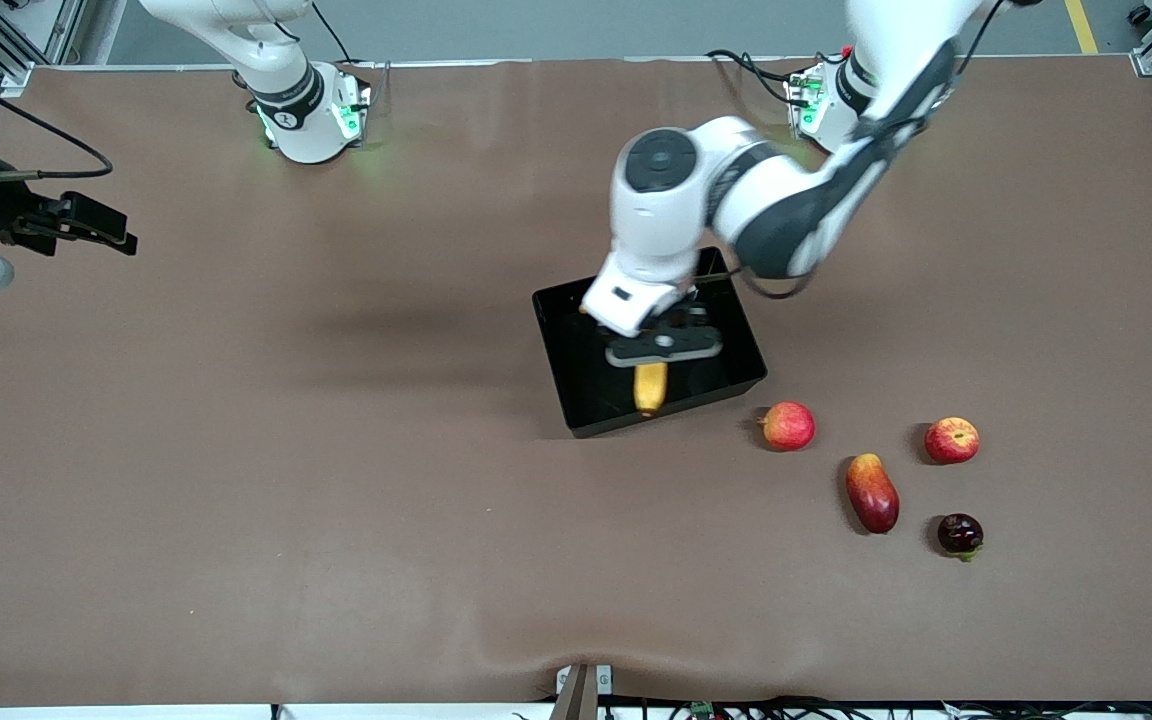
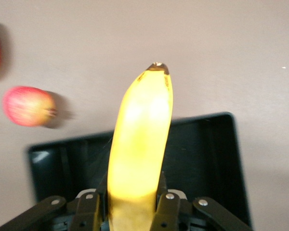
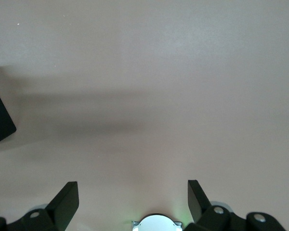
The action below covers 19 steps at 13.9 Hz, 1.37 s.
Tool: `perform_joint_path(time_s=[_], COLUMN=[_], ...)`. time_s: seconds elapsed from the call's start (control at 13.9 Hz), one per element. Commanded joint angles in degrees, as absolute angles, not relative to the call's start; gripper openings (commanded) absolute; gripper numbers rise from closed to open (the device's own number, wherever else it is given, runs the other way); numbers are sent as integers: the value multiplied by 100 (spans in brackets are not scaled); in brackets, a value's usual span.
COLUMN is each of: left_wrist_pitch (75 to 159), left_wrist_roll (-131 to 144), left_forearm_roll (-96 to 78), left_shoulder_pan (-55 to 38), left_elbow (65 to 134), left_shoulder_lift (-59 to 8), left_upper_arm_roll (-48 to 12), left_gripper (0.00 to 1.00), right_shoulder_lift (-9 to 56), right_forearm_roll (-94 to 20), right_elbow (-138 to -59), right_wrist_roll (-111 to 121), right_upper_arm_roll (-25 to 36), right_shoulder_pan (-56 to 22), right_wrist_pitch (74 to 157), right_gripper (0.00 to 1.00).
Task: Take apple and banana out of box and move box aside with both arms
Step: 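Lift the banana out of the box and carry it beside the apples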
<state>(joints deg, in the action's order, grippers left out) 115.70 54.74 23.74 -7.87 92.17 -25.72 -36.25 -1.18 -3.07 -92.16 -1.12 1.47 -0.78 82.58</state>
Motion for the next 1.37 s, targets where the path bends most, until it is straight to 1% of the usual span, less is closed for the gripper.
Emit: perform_joint_path(time_s=[0.0, 0.22, 0.43, 0.5, 0.72, 0.94, 1.08, 1.3], left_wrist_pitch=[10971, 10390, 10450, 10598, 11668, 12732, 13234, 13499], left_wrist_roll=[4241, 3105, 2708, 2585, 2127, 2109, 2109, 2101], left_forearm_roll=[1794, 1670, 1696, 1748, 2238, 2714, 3275, 3962], left_shoulder_pan=[-64, 753, 1422, 1650, 2170, 2539, 2645, 2689], left_elbow=[9395, 9500, 9877, 10044, 10957, 11582, 11750, 11786], left_shoulder_lift=[-2005, -1846, -1907, -1968, -2161, -2583, -2899, -3199], left_upper_arm_roll=[-3648, -3665, -3648, -3639, -3630, -3630, -3630, -3639], left_gripper=[0, 0, 0, 0, 0, 0, 0, 0], right_shoulder_lift=[-97, -88, 61, 149, 456, 799, 1045, 1580], right_forearm_roll=[-369, -369, -378, -378, -631, -773, -773, -773], right_elbow=[-9255, -9456, -9510, -9510, -9510, -9510, -9510, -9501], right_wrist_roll=[-53, -70, -149, -158, -324, -833, -1342, -1661], right_upper_arm_roll=[132, 132, 132, 132, 132, 132, 132, 132], right_shoulder_pan=[-131, -439, -912, -1105, -1581, -2151, -2695, -3303], right_wrist_pitch=[8270, 8428, 8726, 8884, 9201, 9570, 9930, 10737], right_gripper=[100, 100, 100, 100, 100, 100, 100, 100])
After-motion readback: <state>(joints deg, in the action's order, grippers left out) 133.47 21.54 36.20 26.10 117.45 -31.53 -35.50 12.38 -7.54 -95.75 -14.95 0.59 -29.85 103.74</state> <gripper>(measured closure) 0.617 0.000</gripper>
